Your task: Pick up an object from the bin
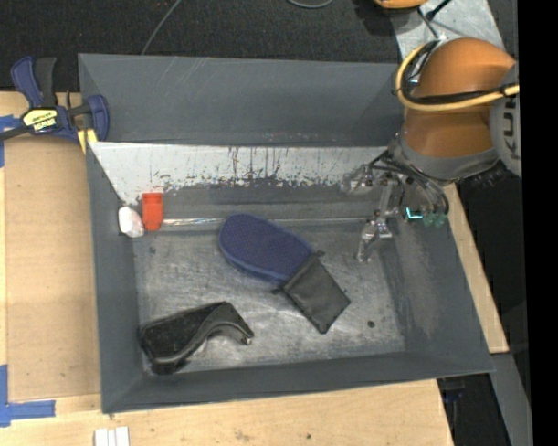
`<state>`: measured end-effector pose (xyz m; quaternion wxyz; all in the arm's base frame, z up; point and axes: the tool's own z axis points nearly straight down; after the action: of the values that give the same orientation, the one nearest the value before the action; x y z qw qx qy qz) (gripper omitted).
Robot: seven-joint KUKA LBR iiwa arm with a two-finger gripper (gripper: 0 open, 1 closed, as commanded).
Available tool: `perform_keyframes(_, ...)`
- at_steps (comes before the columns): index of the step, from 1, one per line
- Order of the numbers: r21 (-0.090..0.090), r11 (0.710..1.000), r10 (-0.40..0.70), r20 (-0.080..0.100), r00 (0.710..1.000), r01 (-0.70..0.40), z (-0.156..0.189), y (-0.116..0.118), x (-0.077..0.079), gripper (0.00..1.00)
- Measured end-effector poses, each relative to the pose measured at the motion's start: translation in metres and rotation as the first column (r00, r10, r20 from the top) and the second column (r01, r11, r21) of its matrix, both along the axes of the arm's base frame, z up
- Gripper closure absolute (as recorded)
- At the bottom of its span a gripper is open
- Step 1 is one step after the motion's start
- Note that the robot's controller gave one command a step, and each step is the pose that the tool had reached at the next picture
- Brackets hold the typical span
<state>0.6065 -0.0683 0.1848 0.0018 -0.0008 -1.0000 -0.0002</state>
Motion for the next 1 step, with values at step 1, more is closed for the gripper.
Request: perform_keyframes(1, -0.002, 0.999, 0.039, 0.011, 0.999, -0.039, -0.0998, 0.0787, 0.0194, 0.0)
